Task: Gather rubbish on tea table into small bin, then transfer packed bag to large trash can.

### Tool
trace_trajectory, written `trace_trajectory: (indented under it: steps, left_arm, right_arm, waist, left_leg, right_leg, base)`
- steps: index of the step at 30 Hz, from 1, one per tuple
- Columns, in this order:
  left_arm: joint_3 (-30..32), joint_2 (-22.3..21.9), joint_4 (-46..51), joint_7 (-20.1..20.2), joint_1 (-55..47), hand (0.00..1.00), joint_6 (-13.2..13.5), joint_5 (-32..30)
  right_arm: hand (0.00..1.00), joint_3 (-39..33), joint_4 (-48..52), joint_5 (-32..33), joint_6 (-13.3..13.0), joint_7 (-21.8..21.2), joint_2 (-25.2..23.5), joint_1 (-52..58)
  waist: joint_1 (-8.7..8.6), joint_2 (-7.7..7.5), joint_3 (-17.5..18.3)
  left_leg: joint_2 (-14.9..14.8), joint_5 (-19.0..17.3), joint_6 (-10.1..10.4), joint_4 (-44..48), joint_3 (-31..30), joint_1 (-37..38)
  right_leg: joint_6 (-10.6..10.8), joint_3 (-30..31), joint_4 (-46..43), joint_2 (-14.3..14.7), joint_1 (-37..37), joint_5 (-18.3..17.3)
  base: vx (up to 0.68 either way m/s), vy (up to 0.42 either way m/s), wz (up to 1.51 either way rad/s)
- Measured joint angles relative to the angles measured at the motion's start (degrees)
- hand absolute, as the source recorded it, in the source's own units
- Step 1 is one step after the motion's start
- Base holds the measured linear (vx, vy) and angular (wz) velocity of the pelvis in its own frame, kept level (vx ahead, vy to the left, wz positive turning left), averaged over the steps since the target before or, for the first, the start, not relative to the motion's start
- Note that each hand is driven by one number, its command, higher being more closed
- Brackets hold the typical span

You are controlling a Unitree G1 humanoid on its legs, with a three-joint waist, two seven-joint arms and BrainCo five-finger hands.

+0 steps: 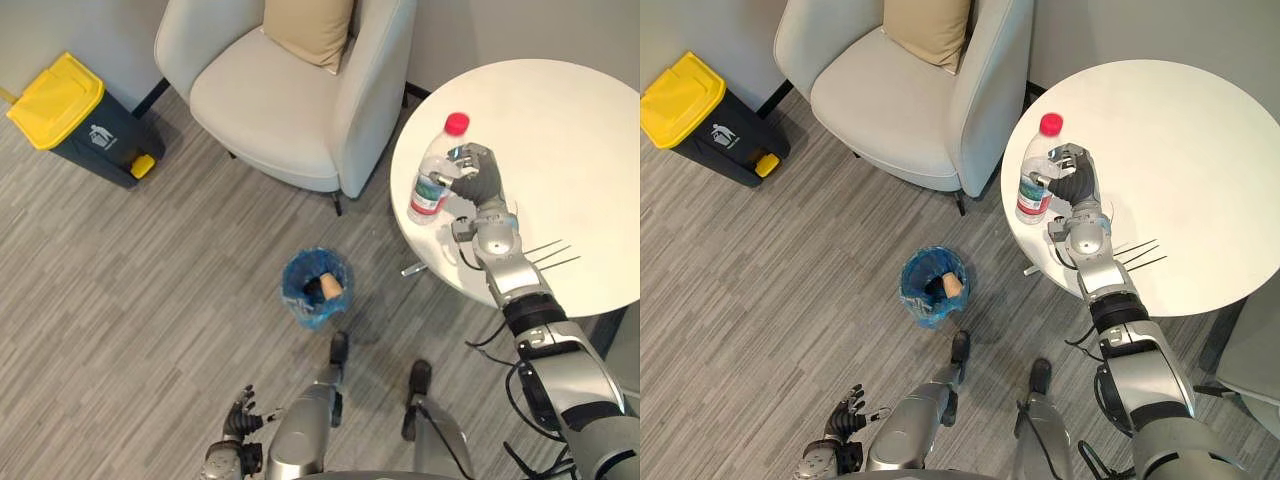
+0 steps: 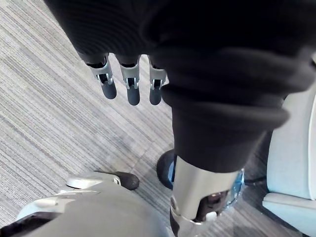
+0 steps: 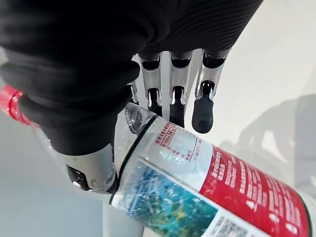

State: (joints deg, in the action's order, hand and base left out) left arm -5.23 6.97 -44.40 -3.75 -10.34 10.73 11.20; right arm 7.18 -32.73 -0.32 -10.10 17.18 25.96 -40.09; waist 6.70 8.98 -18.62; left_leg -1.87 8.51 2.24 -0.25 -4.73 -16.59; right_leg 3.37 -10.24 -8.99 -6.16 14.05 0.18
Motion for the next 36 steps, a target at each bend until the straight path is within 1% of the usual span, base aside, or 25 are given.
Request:
trace_trajectory:
  steps: [1,7,9,12,14,15,16,17,18,19,20,22,24,25,26,27,28,29,30,31,32,33,34,35,36]
  left_arm:
    - [0.0,0.0,0.2,0.0,0.0,0.0,0.0,0.0]
    - [0.0,-0.1,0.7,0.2,0.0,0.0,-0.2,-0.7]
    - [0.7,0.2,0.7,0.6,0.0,0.0,-0.3,-1.1]
    - [1.0,0.5,0.9,1.0,0.2,0.0,-0.2,-1.8]
    - [1.1,0.6,1.1,0.9,0.2,0.0,-0.2,-1.8]
    - [1.3,0.6,1.2,0.8,0.3,0.0,-0.2,-1.8]
    - [1.4,0.4,1.3,0.3,0.5,0.0,-0.2,-1.8]
    - [1.3,0.0,1.4,0.0,0.4,0.0,-0.2,-1.8]
    - [1.2,-1.0,1.4,-0.2,0.3,0.0,-0.2,-1.9]
    - [1.0,-1.2,1.3,-0.3,0.3,0.0,-0.2,-2.1]
    - [0.8,-1.2,1.3,-0.3,0.3,0.0,-0.2,-2.3]
    - [0.7,-1.0,1.1,-0.5,0.3,0.0,-0.2,-2.8]
    - [0.7,-0.9,1.0,-0.6,0.3,0.0,-0.1,-2.9]
    - [0.7,-0.7,1.0,-0.7,0.3,0.0,-0.1,-3.0]
    - [0.5,-0.5,0.9,-0.6,0.2,0.0,-0.1,-3.0]
    - [0.3,-0.4,0.8,-0.6,0.3,0.0,-0.1,-3.0]
    - [0.2,-0.1,0.8,-0.5,0.3,0.0,-0.1,-3.0]
    - [-0.4,0.4,0.9,-0.6,0.3,0.0,-0.1,-3.0]
    - [-0.7,0.8,1.1,-0.6,0.4,0.0,-0.1,-3.0]
    - [-1.0,1.2,1.1,-0.8,0.7,0.0,-0.2,-3.0]
    - [-1.1,1.3,1.1,-1.3,0.8,0.0,-0.2,-3.0]
    - [-1.1,1.3,1.1,-1.5,0.8,0.0,-0.2,-3.0]
    - [-1.6,1.5,1.1,-1.7,1.0,0.0,-0.1,-3.0]
    - [-2.0,1.8,1.1,-2.1,1.6,0.0,-0.1,-3.0]
    - [-2.1,2.1,1.1,-2.4,2.1,0.0,0.1,-3.0]
  right_arm:
    - [1.0,-1.2,5.4,-0.1,-0.4,0.1,0.0,3.6]
    - [1.0,-3.0,21.6,-2.2,-1.5,-0.5,-3.3,19.3]
    - [1.0,-2.9,27.1,-3.7,-2.6,-2.3,-6.1,27.1]
    - [1.0,-2.8,31.9,-6.5,-3.2,-3.7,-7.8,34.9]
    - [1.0,-2.1,33.5,-8.9,-3.2,-4.5,-9.8,39.0]
    - [1.0,-1.9,33.8,-9.4,-3.2,-4.7,-10.3,39.7]
    - [1.0,-1.6,33.9,-10.2,-3.3,-4.8,-11.3,40.9]
    - [1.0,-1.5,33.9,-10.9,-3.3,-4.8,-11.4,41.5]
    - [1.0,-1.1,33.9,-11.6,-3.4,-4.8,-12.2,42.9]
    - [1.0,-0.5,33.8,-11.7,-3.4,-4.8,-12.2,43.2]
    - [1.0,-0.4,33.8,-11.9,-3.4,-4.8,-12.1,43.6]
    - [1.0,1.3,32.9,-13.5,-3.4,-4.9,-13.2,44.5]
    - [1.0,2.6,30.7,-13.9,-3.2,-5.0,-14.3,44.7]
    - [1.0,3.5,28.4,-14.2,-3.0,-5.2,-14.8,44.9]
    - [1.0,3.7,27.3,-14.8,-3.0,-5.3,-14.8,45.0]
    - [1.0,3.9,25.5,-15.7,-2.7,-5.7,-14.8,44.9]
    - [1.0,4.2,24.1,-16.0,-2.1,-6.0,-14.6,44.9]
    - [1.0,4.5,22.5,-16.1,-1.7,-6.1,-14.6,45.0]
    - [1.0,4.7,21.9,-16.1,-1.4,-6.2,-14.7,45.1]
    - [1.0,5.0,21.1,-16.1,-0.8,-6.2,-14.8,45.1]
    - [1.0,5.1,20.8,-16.1,-0.8,-6.1,-14.8,44.8]
    - [1.0,5.1,20.6,-16.1,-0.8,-6.1,-14.7,44.5]
    - [1.0,5.1,20.4,-16.3,-0.8,-6.0,-14.1,43.9]
    - [1.0,5.1,20.4,-17.8,-0.7,-5.2,-13.6,42.9]
    - [1.0,5.1,20.3,-18.3,-0.8,-4.7,-13.3,42.2]
  waist:
    - [-0.07,-0.06,0.0]
    - [-1.8,-0.98,-0.3]
    - [-2.98,-2.07,-0.1]
    - [-3.94,-3.25,0.6]
    - [-4.26,-4.5,1.4]
    - [-4.23,-4.84,1.6]
    - [-4.84,-5.31,2.0]
    - [-5.22,-5.52,2.2]
    - [-5.72,-5.59,3.0]
    - [-5.73,-5.58,3.2]
    - [-5.74,-5.66,3.4]
    - [-5.38,-6.24,4.2]
    - [-5.36,-6.81,4.8]
    - [-5.27,-7.28,4.9]
    - [-5.26,-7.61,4.9]
    - [-5.44,-7.61,4.9]
    - [-5.71,-7.68,4.8]
    - [-5.99,-7.75,4.6]
    - [-6.05,-7.82,4.6]
    - [-6.1,-7.96,4.5]
    - [-6.05,-7.75,4.4]
    - [-6.09,-7.47,4.2]
    - [-6.2,-7.36,4.0]
    - [-6.35,-8.17,4.3]
    - [-6.82,-8.39,4.1]
  left_leg:
    - [0.1,0.1,-0.1,0.0,-0.2,0.3]
    - [0.9,-0.1,-0.2,-1.1,-2.1,4.5]
    - [1.3,-0.2,-0.2,-1.4,-4.0,5.9]
    - [2.0,0.0,0.1,-1.4,-7.5,6.2]
    - [2.3,0.1,0.2,-1.3,-8.7,6.2]
    - [2.1,-1.1,-0.9,-1.1,-6.8,5.9]
    - [0.5,-3.5,-4.4,-0.2,2.7,5.1]
    - [-0.7,-4.4,-5.6,0.7,7.7,5.0]
    - [-5.5,-4.8,-6.6,4.9,24.0,4.4]
    - [-6.9,-4.8,-6.6,6.5,27.7,4.2]
    - [-7.5,-5.2,-6.0,7.6,29.1,4.1]
    - [-7.1,-6.9,-3.3,10.1,28.2,3.7]
    - [-6.6,-9.3,-2.8,13.0,28.1,3.1]
    - [-5.9,-12.7,-2.7,16.5,28.1,2.6]
    - [-5.4,-14.5,-2.6,18.5,28.0,2.5]
    - [-4.8,-16.6,-2.7,21.0,27.3,2.2]
    - [-4.2,-17.9,-3.1,22.6,26.5,2.0]
    - [-3.9,-18.9,-3.5,23.7,25.3,2.0]
    - [-3.9,-19.4,-3.4,24.2,24.4,2.0]
    - [-3.8,-19.8,-3.4,24.5,22.8,2.0]
    - [-3.6,-19.9,-3.3,24.4,21.5,2.0]
    - [-3.5,-19.6,-2.9,24.4,20.8,1.9]
    - [-2.9,-19.2,-2.5,24.8,19.7,1.1]
    - [-1.9,-19.2,-2.5,27.2,17.7,-1.4]
    - [-1.2,-19.4,-2.3,29.1,16.6,-3.4]
  right_leg:
    - [0.1,-0.5,-0.1,0.0,-0.6,-0.5]
    - [0.1,-1.7,-3.7,-0.8,-3.6,-4.5]
    - [0.1,-3.7,-5.7,-1.4,-5.0,-6.6]
    - [0.2,-7.1,-7.7,-2.2,-6.3,-8.7]
    - [0.0,-10.1,-8.8,-3.2,-7.4,-10.1]
    - [-0.1,-11.0,-8.8,-3.5,-7.6,-10.2]
    - [0.0,-13.8,-7.9,-3.7,-9.1,-10.2]
    - [0.1,-14.5,-7.3,-4.0,-9.8,-9.9]
    - [0.5,-17.2,-6.7,-4.9,-11.4,-10.0]
    - [0.9,-17.6,-6.7,-5.0,-11.7,-10.2]
    - [1.1,-17.9,-6.8,-5.1,-12.0,-10.4]
    - [2.2,-18.0,-7.0,-6.0,-12.7,-10.9]
    - [3.3,-17.9,-8.3,-7.6,-12.9,-11.7]
    - [4.4,-17.8,-11.2,-9.9,-13.1,-13.3]
    - [5.1,-17.6,-13.9,-11.2,-12.9,-14.3]
    - [5.2,-15.8,-19.5,-13.2,-11.3,-14.7]
    - [3.9,-12.4,-25.6,-14.4,-8.6,-13.9]
    - [0.8,-6.5,-32.6,-14.3,-4.5,-12.5]
    - [0.1,-3.3,-35.1,-13.3,-3.0,-12.9]
    - [0.8,1.4,-35.7,-10.4,-0.7,-15.7]
    - [1.1,4.2,-34.3,-8.1,1.3,-17.2]
    - [1.6,5.1,-33.0,-7.1,2.2,-17.6]
    - [1.7,7.1,-28.9,-5.2,4.3,-17.6]
    - [1.5,7.5,-25.1,-4.7,6.0,-16.5]
    - [1.6,7.3,-23.9,-4.8,7.4,-13.5]
  base:
    - [0.11,-0.04,0.19]
    - [0.09,-0.051,0.21]
    - [0.02,-0.045,0.39]
    - [0.02,-0.06,0.68]
    - [0.01,-0.031,0.67]
    - [-0.02,-0.015,0.74]
    - [0.0,-0.022,0.76]
    - [0.06,0.014,1.11]
    - [0.1,0.04,0.76]
    - [0.1,0.057,0.62]
    - [0.08,0.023,0.19]
    - [0.1,0.041,0.14]
    - [0.11,0.098,0.08]
    - [0.12,0.139,0.07]
    - [0.12,0.145,0.15]
    - [0.1,0.126,0.21]
    - [0.12,0.14,0.35]
    - [0.1,0.107,0.43]
    - [0.17,0.074,0.56]
    - [0.15,0.013,0.61]
    - [0.14,-0.011,0.61]
    - [0.13,-0.048,0.72]
    - [0.14,-0.103,0.94]
    - [0.13,-0.132,1.09]
    - [0.07,-0.153,1.32]
